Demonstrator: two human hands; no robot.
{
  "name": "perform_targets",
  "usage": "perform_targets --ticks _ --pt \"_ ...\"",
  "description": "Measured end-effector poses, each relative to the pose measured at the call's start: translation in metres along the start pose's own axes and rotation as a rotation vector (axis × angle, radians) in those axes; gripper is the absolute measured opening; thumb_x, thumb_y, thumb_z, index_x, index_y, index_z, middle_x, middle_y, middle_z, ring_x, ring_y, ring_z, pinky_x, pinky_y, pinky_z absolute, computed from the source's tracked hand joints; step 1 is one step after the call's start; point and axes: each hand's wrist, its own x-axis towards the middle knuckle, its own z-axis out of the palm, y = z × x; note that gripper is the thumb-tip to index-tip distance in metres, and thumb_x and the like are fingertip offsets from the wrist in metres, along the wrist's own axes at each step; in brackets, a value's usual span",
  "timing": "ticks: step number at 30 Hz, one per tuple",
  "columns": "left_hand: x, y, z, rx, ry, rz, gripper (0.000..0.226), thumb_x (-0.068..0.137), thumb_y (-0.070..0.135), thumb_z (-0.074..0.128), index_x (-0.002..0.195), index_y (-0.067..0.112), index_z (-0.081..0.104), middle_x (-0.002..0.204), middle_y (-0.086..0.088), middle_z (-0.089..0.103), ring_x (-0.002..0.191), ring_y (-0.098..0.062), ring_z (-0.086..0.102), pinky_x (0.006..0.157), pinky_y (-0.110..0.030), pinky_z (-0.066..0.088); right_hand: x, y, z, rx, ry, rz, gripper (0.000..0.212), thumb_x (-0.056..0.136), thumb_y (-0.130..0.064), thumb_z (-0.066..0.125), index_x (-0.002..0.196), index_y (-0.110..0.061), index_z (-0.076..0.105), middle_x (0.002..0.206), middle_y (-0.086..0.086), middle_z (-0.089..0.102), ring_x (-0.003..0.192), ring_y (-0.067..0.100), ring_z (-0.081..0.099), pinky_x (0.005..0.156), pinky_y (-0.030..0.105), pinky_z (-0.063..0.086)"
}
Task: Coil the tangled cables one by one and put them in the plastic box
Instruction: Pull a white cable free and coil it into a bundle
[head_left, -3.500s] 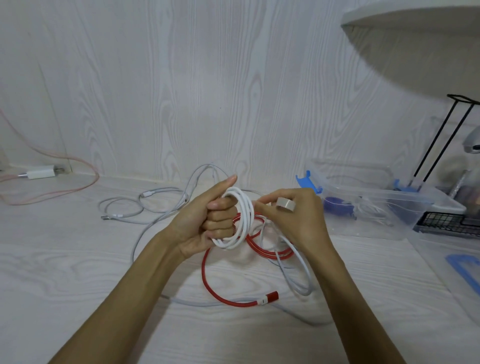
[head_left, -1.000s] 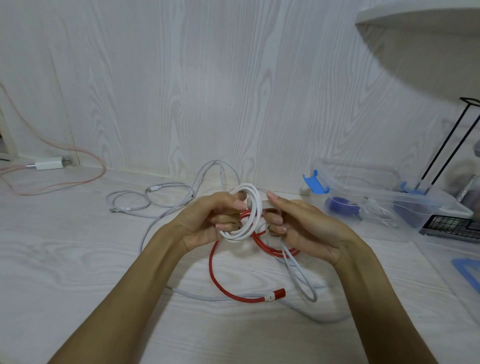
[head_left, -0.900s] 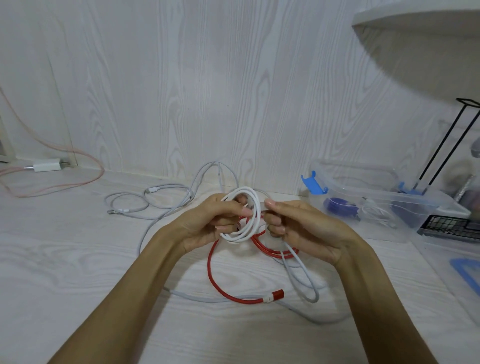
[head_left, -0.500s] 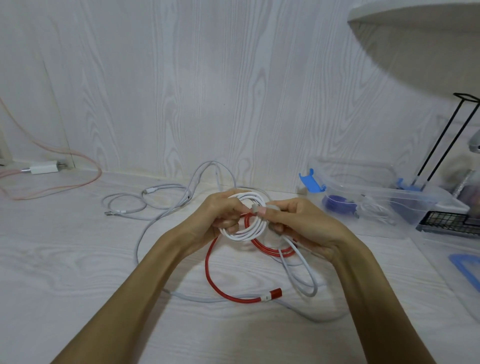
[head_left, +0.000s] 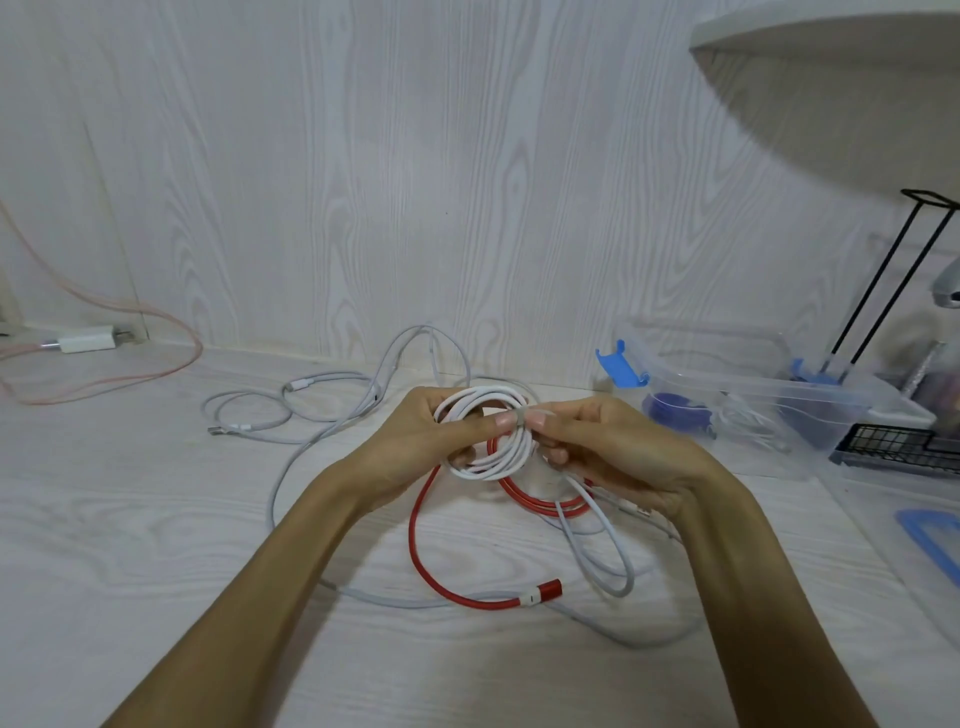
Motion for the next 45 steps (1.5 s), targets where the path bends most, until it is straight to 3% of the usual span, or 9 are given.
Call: perform_targets --ticks 5,11,15,18,21,27,33,38,45 --pt "0.002 -0.005 0.005 0.110 0.136 0.018 0.022 0.070 0.041 0.076 0.086 0.025 0.076 0.073 0.006 0.071 0.062 -0.001 0.062 0.054 -0.011 0.044 0.002 0.000 0.007 -0.388 0.226 -0.031 0.022 0.096 -0.025 0.052 0.107 -0.021 0.071 0.047 -0.018 0.050 0.048 -0.002 0.047 0.049 0.003 0.034" --pt "0.004 -0.011 0.004 0.263 0.149 0.015 0.019 0.082 0.029 0.073 0.073 0.012 0.074 0.056 0.004 0.063 0.051 -0.001 0.052 0.049 -0.010 0.039 0.009 0.010 0.018 -0.620 0.477 -0.072 0.015 0.090 -0.026 0.063 0.098 -0.023 0.075 0.071 0.006 0.071 0.063 0.013 0.055 0.060 0.024 0.043" --pt "0.005 -0.010 0.002 0.222 0.173 -0.010 0.018 0.080 0.029 0.074 0.070 0.014 0.075 0.057 0.003 0.065 0.051 -0.001 0.054 0.049 -0.010 0.039 0.008 0.009 0.021 -0.689 0.664 -0.121 0.014 0.080 -0.039 0.071 0.086 -0.027 0.077 0.073 -0.005 0.073 0.078 0.012 0.061 0.073 0.029 0.050" --pt "0.007 -0.009 0.004 0.183 0.238 -0.023 0.017 0.077 0.031 0.076 0.070 0.015 0.076 0.062 -0.004 0.069 0.052 -0.003 0.058 0.049 -0.012 0.043 0.009 0.007 0.023 -0.983 0.859 -0.130 0.019 0.077 -0.053 0.068 0.082 -0.036 0.076 0.087 -0.014 0.067 0.098 0.010 0.040 0.086 0.030 0.024" --pt "0.008 -0.010 0.009 0.182 0.281 -0.019 0.014 0.080 0.026 0.075 0.067 0.020 0.075 0.059 0.000 0.068 0.051 -0.003 0.058 0.049 -0.014 0.043 0.010 0.007 0.028 -1.079 0.938 -0.171 0.021 0.077 -0.053 0.068 0.079 -0.034 0.075 0.083 -0.011 0.067 0.101 0.014 0.046 0.094 0.033 0.020" --pt "0.008 -0.011 0.017 0.186 0.370 -0.050 0.018 0.082 0.014 0.069 0.075 -0.002 0.069 0.058 -0.014 0.058 0.052 -0.013 0.050 0.049 -0.023 0.038 0.014 0.005 0.049 -0.634 0.774 -0.324 0.014 0.081 -0.035 0.070 0.083 -0.024 0.078 0.073 -0.011 0.072 0.073 0.004 0.067 0.073 0.030 0.055" --pt "0.011 -0.008 0.013 0.033 0.460 -0.109 0.014 0.084 0.014 0.069 0.070 0.011 0.072 0.059 0.002 0.065 0.054 -0.005 0.058 0.051 -0.015 0.045 0.007 -0.015 0.032 -0.029 0.675 -0.235 0.067 0.081 -0.072 0.031 0.067 -0.023 0.075 0.071 -0.002 0.074 0.062 0.007 0.069 0.056 0.017 0.052" --pt "0.011 -0.007 0.010 -0.132 0.409 -0.168 0.019 0.086 0.019 0.067 0.091 0.002 0.073 0.081 -0.011 0.071 0.070 -0.017 0.064 0.067 -0.026 0.052 0.003 -0.011 0.020 -0.038 0.574 -0.198 0.014 0.089 -0.027 0.062 0.088 -0.022 0.075 0.079 -0.006 0.074 0.065 0.001 0.068 0.053 0.010 0.047" --pt "0.009 -0.005 0.013 -0.178 0.315 -0.145 0.026 0.085 0.022 0.067 0.099 0.000 0.072 0.097 -0.027 0.069 0.080 -0.026 0.064 0.080 -0.038 0.053 0.014 0.003 0.026 -0.026 0.519 -0.165 0.016 0.077 -0.026 0.076 0.092 -0.021 0.076 0.077 -0.008 0.075 0.058 -0.003 0.064 0.052 0.008 0.045"
